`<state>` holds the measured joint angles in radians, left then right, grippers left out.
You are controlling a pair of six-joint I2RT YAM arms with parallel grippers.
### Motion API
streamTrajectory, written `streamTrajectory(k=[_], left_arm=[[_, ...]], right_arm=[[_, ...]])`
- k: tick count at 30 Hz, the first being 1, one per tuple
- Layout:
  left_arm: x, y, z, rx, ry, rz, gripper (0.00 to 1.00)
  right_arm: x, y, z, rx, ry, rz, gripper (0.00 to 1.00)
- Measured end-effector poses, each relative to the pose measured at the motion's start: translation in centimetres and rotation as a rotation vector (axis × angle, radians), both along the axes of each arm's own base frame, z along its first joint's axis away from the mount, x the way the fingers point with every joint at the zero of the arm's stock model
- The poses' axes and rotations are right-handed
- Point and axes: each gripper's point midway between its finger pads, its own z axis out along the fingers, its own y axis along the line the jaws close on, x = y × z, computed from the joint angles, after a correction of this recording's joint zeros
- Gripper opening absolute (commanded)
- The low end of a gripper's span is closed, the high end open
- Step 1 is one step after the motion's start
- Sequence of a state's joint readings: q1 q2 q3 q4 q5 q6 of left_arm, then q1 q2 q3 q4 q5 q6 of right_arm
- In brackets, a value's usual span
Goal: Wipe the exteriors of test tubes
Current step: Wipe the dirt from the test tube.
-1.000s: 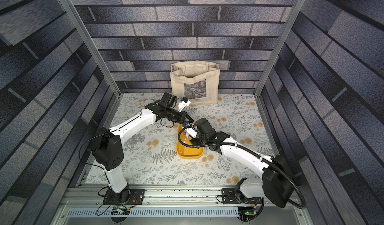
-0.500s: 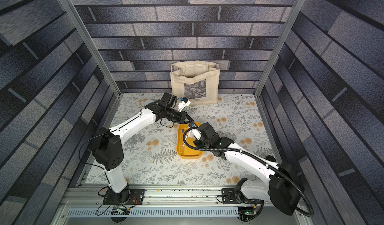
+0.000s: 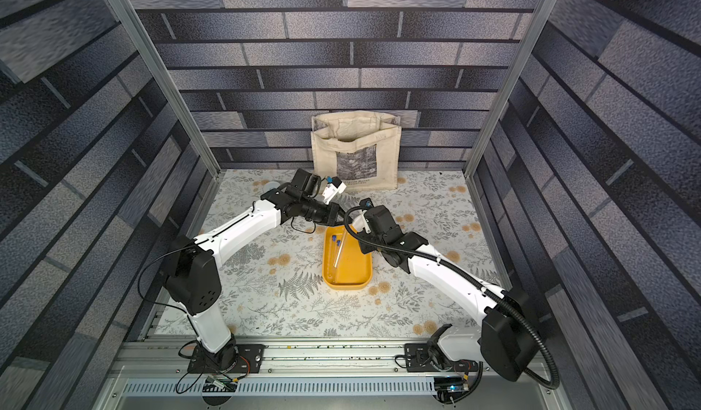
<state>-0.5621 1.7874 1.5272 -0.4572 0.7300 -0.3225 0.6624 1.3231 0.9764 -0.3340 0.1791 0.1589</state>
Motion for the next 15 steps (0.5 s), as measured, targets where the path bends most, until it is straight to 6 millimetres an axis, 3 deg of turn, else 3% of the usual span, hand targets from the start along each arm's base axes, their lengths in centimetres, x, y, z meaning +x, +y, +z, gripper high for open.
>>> streamTrajectory(k=[6,15], left_arm=[[-0.4,-0.2,0.6,-0.011,-0.011,-0.011,0.12],[-2.3,-1.9,0.8,-0.026,-0.002,-0.071,0.12]], right_arm=[[0.3,-0.2,-0.9,0.005,0.058,-0.036,0.00],[-0.9,1.4,-1.6,0.072,0.151,0.025,0.00]])
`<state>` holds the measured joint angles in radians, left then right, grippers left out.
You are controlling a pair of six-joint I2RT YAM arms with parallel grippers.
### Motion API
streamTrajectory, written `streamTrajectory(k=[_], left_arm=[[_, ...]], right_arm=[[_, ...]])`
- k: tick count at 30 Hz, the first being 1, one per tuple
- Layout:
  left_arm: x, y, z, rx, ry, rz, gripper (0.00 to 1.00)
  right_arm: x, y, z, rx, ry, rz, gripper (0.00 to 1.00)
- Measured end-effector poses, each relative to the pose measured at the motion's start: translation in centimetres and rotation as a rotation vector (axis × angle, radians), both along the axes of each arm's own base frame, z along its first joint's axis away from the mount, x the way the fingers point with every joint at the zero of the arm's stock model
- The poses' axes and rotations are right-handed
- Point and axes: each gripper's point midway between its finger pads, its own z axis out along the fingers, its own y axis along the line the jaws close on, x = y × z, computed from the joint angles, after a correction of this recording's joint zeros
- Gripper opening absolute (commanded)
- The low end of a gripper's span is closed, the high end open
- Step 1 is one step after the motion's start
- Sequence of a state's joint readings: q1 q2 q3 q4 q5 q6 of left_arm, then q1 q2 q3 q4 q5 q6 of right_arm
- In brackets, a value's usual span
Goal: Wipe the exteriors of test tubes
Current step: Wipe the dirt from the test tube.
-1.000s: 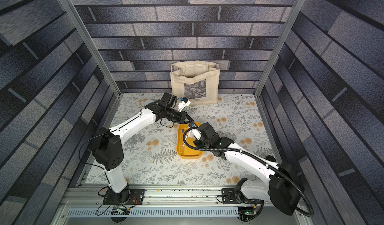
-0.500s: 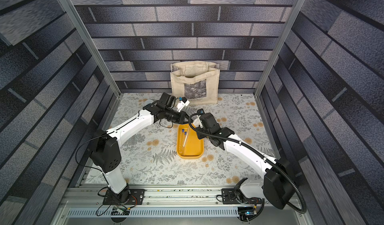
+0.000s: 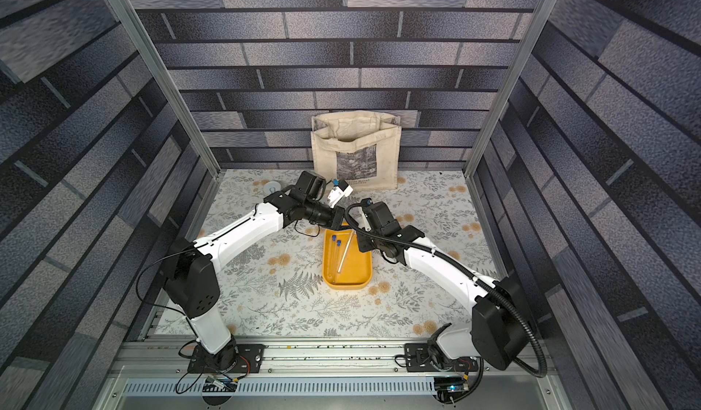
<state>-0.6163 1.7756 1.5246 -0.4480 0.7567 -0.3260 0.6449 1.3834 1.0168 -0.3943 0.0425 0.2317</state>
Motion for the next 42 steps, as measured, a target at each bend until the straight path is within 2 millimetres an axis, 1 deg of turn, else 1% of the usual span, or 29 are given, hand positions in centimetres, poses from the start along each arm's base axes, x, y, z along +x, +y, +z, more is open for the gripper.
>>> streamTrajectory(k=[4,13,20,22,28,33,37,42], left_arm=[[-0.3,-0.3,-0.2,0.001,0.005,-0.011,0.12],[0.3,0.0,-0.7,0.008,0.015,0.003,0.12],[0.7,0.0,-1.3,0.012,0.021,0.007,0.12],[0.7,0.0,-1.4,0.014,0.023,0.007,0.12],[0.9,-0.1,-1.4,0.012,0.021,0.007,0.12],[1.1,-0.3,-1.1,0.006,0.012,0.007,0.12],[1.2,-0.4,-0.9,0.003,0.008,0.007,0.12],[1.3,-0.4,-0.8,0.002,0.007,0.007,0.12]], right_arm=[[-0.5,0.5,0.0,0.027,0.017,0.029,0.00],[-3.1,0.6,0.6,0.111,-0.021,0.123,0.00],[-4.4,1.0,0.4,0.125,-0.054,0.223,0.00],[-4.6,1.1,0.6,0.124,-0.071,0.244,0.00],[-4.9,0.9,2.4,0.119,-0.152,0.292,0.00],[-5.3,1.2,3.0,0.117,-0.188,0.349,0.00],[-5.6,1.3,2.9,0.104,-0.197,0.383,0.00],[-5.8,1.4,1.9,0.071,-0.174,0.417,0.00]])
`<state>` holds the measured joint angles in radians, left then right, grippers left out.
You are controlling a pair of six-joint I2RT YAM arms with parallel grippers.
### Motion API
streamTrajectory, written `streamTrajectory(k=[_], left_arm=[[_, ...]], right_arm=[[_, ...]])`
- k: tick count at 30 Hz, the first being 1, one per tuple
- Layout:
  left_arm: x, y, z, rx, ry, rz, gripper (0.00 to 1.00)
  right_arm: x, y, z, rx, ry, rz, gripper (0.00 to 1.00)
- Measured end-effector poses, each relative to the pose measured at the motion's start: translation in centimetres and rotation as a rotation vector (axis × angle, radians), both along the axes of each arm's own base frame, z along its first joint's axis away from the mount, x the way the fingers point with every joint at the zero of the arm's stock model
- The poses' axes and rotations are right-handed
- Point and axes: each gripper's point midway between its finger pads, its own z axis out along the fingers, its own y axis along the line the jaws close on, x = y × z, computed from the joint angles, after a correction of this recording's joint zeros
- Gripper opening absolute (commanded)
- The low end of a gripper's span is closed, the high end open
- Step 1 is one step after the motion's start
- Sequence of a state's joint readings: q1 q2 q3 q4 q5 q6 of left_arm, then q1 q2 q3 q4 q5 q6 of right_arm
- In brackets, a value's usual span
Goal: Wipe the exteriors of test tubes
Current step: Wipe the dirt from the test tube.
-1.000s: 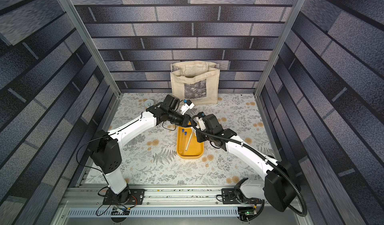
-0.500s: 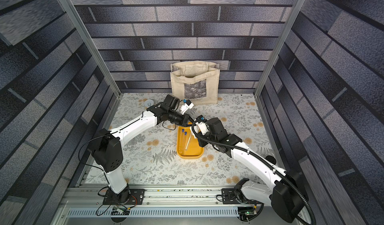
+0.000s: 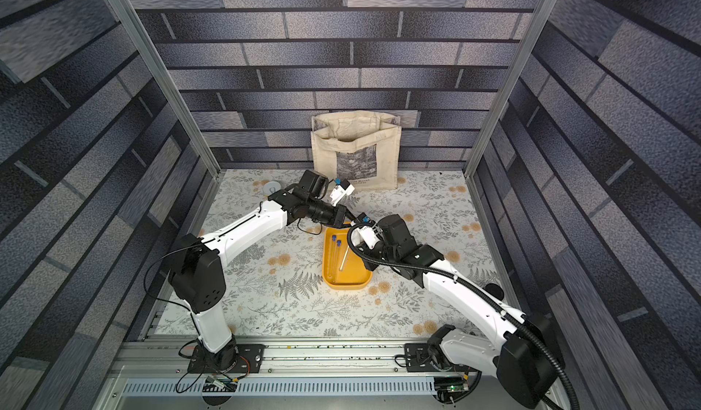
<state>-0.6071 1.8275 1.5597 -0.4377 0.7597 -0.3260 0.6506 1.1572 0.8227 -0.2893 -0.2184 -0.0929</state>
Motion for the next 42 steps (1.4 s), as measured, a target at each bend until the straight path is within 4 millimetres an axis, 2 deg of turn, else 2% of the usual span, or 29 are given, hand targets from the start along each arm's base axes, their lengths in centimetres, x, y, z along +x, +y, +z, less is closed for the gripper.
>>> streamTrajectory(k=[4,17,25,34,42], left_arm=[[0.0,0.0,-0.2,0.004,0.006,0.000,0.13],[0.1,0.2,-0.3,0.009,0.013,0.005,0.12],[0.2,0.2,-0.3,0.010,0.013,0.007,0.11],[0.2,0.2,-0.3,0.009,0.013,0.006,0.10],[0.2,0.2,-0.3,0.009,0.013,0.006,0.10]], right_arm=[[-0.6,0.5,-0.4,-0.014,0.001,0.034,0.00],[-4.3,3.7,-1.3,-0.047,-0.005,0.185,0.00],[-6.1,3.8,-3.4,-0.078,0.034,0.212,0.00],[-4.6,2.7,-3.0,-0.075,0.017,0.131,0.00],[-0.8,1.6,-1.2,-0.042,0.007,0.029,0.00]])
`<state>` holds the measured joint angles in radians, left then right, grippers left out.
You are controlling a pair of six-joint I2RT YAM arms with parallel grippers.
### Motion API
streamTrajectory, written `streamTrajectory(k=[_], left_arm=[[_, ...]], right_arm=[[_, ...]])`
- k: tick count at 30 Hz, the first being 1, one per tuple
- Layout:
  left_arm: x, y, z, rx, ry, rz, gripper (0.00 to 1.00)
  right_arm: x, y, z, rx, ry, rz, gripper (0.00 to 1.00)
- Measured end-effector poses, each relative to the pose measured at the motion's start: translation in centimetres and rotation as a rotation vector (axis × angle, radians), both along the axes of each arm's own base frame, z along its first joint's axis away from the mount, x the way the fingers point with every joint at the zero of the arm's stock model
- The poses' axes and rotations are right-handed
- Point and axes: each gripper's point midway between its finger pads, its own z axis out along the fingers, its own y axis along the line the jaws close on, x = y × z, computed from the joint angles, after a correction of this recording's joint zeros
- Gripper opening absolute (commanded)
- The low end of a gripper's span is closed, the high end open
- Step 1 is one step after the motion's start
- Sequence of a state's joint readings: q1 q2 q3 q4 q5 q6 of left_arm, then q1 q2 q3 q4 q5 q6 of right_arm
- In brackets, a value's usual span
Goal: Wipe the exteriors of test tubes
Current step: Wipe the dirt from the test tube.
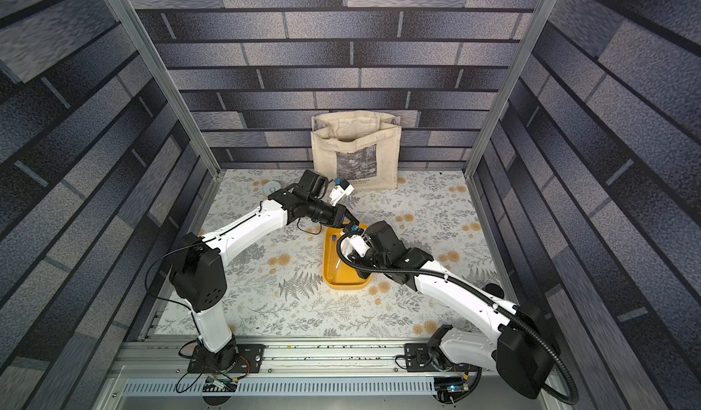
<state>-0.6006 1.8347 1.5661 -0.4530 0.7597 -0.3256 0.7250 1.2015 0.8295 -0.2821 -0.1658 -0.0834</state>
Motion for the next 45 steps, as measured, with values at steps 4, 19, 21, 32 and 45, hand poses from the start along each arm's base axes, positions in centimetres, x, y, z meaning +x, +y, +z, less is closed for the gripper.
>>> streamTrajectory(k=[4,19,21,32,45], left_arm=[[0.0,0.0,0.0,0.000,0.001,0.000,0.10],[0.0,0.0,0.0,0.000,0.001,0.000,0.10],[0.0,0.0,0.0,0.000,0.001,0.000,0.10],[0.0,0.0,0.0,0.000,0.001,0.000,0.10],[0.0,0.0,0.0,0.000,0.001,0.000,0.10]], right_arm=[[1.5,-0.6,0.9,0.015,-0.014,-0.040,0.00],[0.7,-1.0,1.2,0.041,-0.019,-0.015,0.00],[0.0,-0.8,1.1,0.041,-0.021,0.005,0.00],[-5.2,0.8,-1.2,0.014,0.013,0.132,0.00],[-4.8,0.5,-1.4,0.009,0.022,0.088,0.00]])
